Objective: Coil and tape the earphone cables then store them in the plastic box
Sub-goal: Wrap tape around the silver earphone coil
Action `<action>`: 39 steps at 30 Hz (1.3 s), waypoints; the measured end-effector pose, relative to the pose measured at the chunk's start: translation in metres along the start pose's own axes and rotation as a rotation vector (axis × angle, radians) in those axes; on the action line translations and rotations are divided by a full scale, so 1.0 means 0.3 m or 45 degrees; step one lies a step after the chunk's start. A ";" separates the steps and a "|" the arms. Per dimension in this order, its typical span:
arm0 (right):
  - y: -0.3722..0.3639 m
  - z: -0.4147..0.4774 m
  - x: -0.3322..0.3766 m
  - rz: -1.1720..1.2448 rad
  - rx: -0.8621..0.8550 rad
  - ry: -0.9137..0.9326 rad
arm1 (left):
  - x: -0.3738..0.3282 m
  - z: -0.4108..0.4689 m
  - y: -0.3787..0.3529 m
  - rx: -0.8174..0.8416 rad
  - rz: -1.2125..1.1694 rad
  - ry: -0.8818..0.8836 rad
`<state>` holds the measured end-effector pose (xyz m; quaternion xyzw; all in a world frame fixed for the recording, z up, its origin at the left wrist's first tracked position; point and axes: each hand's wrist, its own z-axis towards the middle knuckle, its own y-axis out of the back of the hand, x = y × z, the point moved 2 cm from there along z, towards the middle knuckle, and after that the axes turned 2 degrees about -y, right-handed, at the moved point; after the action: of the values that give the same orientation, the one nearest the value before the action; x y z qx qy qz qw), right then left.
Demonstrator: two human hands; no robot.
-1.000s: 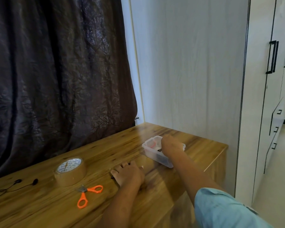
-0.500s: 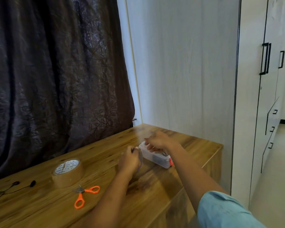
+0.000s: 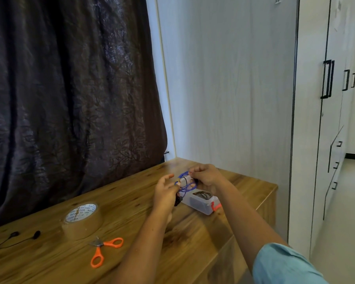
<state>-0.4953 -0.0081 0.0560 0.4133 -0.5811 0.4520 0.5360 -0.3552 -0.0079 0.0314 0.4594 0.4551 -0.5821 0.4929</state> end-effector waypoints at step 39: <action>-0.030 0.058 -0.071 -1.743 0.075 0.135 | 0.059 0.015 -0.016 0.039 0.224 0.160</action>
<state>-0.4893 -0.0273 0.0353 0.6791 -0.1497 0.0467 0.7171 -0.3620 -0.0145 0.0152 0.5407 0.4341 -0.5136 0.5054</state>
